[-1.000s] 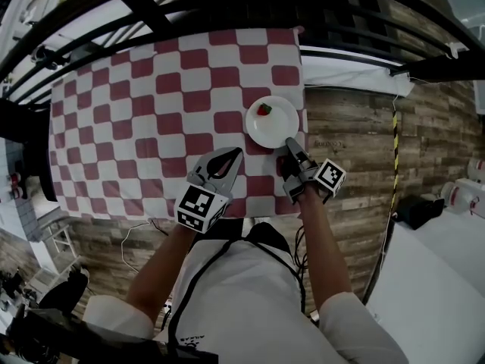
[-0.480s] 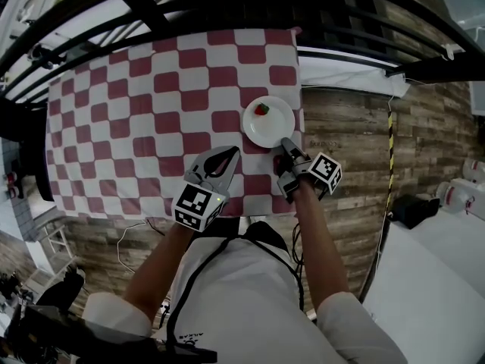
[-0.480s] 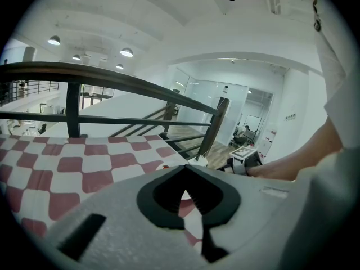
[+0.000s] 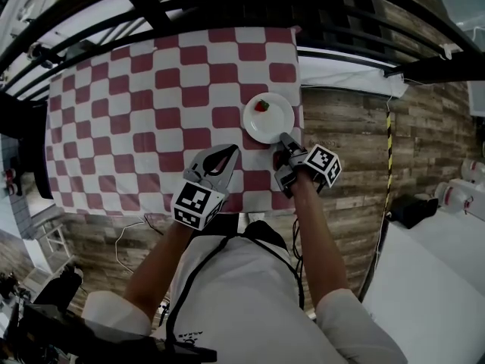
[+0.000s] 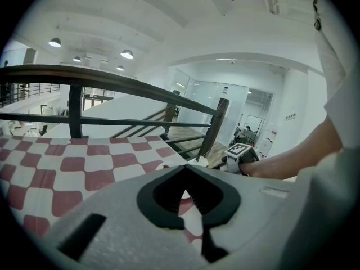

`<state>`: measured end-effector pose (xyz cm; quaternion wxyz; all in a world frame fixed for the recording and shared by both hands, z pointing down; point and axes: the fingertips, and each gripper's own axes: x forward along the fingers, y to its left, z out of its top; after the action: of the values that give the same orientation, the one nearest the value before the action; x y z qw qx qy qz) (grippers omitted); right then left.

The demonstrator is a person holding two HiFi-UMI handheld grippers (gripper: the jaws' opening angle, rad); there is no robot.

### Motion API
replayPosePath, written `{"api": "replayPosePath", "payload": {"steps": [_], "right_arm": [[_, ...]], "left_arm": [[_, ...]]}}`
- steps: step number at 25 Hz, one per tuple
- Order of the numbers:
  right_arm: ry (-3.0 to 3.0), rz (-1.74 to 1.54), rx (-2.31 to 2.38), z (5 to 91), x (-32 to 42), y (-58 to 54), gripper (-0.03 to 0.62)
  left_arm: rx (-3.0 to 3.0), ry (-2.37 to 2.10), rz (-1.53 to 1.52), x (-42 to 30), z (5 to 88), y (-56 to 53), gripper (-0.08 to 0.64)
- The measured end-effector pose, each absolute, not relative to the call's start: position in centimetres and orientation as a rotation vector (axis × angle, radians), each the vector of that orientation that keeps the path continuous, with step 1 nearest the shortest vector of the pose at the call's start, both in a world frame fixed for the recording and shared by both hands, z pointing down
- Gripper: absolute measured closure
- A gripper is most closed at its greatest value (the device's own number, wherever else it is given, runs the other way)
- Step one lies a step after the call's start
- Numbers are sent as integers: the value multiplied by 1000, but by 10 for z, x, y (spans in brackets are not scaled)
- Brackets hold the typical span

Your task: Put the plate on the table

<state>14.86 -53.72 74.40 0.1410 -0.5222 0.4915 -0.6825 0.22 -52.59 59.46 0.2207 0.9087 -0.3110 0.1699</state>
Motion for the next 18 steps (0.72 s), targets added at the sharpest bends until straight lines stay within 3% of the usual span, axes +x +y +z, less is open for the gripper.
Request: {"api": "replayPosePath", "payload": {"steps": [10,15,18], "right_arm": [[1519,-1962,-1483,730,138,-537,420],[1542,-1950,-1467,724,138,-525,425],[1562,-1938,-1451,717,140,-514,462]], "left_arm": [[2511,-879,471,0,589,-513,555],[2522,-899,466,1,584,-502,555],[2526,-909,460,4,580,-491,555]]}}
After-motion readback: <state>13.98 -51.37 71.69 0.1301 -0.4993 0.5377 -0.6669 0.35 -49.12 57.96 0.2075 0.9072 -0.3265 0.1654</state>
